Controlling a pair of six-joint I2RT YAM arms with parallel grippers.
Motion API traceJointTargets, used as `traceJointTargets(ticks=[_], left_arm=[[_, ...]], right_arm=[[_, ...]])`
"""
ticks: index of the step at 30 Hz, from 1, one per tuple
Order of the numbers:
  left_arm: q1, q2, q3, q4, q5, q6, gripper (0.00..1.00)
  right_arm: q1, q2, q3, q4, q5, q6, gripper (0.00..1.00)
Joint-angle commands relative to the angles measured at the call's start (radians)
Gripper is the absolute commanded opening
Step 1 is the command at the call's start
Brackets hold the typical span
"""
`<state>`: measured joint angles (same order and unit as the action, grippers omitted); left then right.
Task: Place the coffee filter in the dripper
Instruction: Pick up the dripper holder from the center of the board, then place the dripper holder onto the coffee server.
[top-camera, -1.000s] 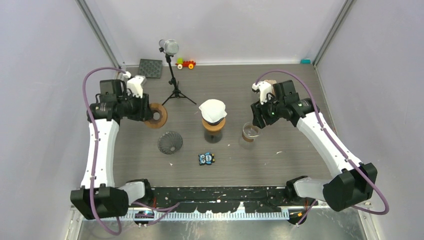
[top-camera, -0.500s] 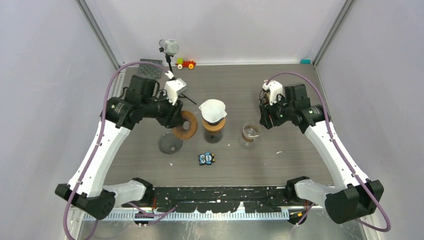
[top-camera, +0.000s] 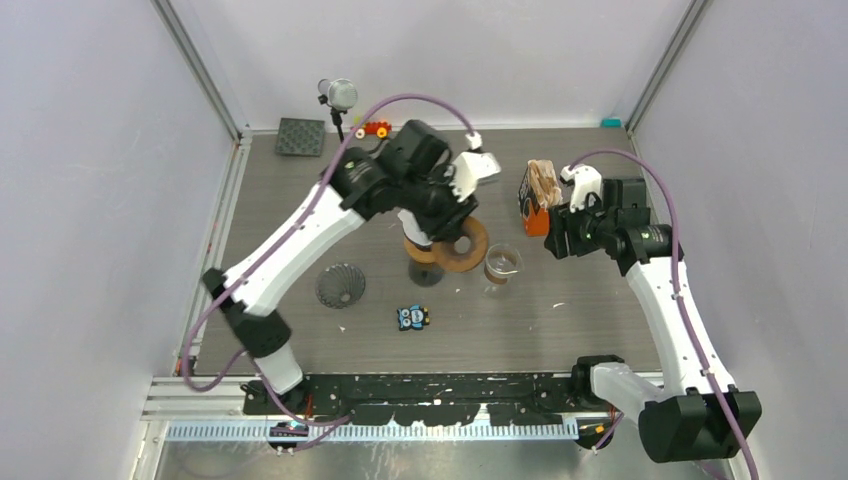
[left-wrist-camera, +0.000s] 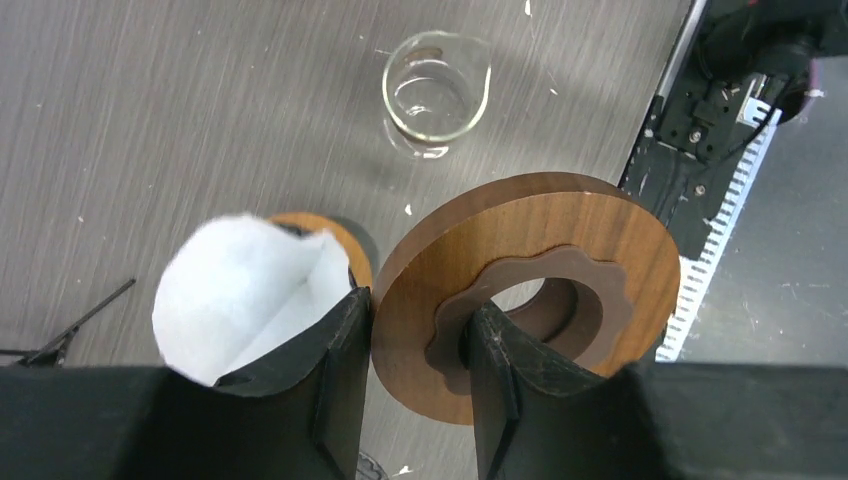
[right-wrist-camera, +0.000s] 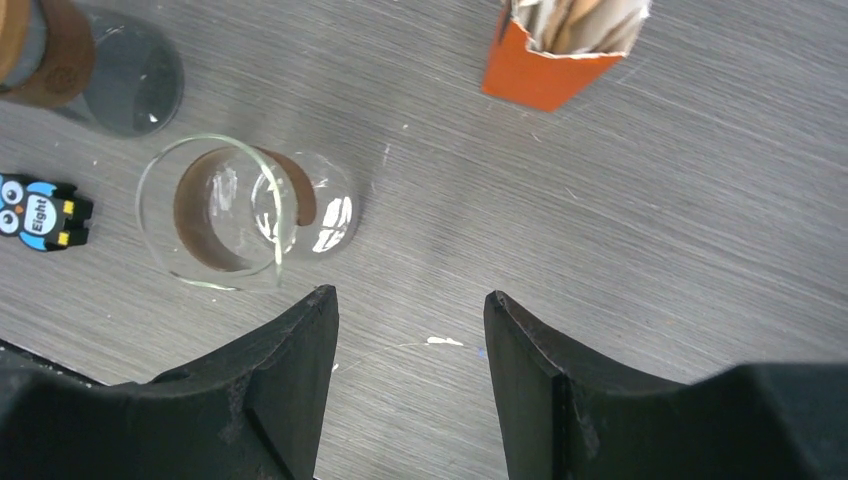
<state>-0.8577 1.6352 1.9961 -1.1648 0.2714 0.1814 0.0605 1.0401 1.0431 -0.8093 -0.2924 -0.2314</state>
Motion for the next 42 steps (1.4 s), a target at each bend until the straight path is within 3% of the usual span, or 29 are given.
traceJointTargets(ticks=[1, 8, 19, 42], left_arm=[[-0.05, 0.181, 0.225, -0.063, -0.05, -0.042, 0.22], [-0.072, 0.483, 0.591, -0.14, -0.035, -0.077, 0.23], [-0.075, 0.672, 0.654, -0.106, -0.027, -0.122, 0.23], [-0.077, 0.772, 0.689, -0.123, -0.093, -0.093, 0.33]], right_arm=[[-0.047, -0.016, 0.001, 0.012, -0.007, 0.027, 0.6], [-0.135, -0.009, -0.001, 0.007, 0.015, 0.042, 0.6], [-0.188, -0.006, -0.013, -0.006, -0.041, 0.027, 0.6], [-0.191, -0.013, -0.032, -0.016, -0.054, 0.012, 0.6]])
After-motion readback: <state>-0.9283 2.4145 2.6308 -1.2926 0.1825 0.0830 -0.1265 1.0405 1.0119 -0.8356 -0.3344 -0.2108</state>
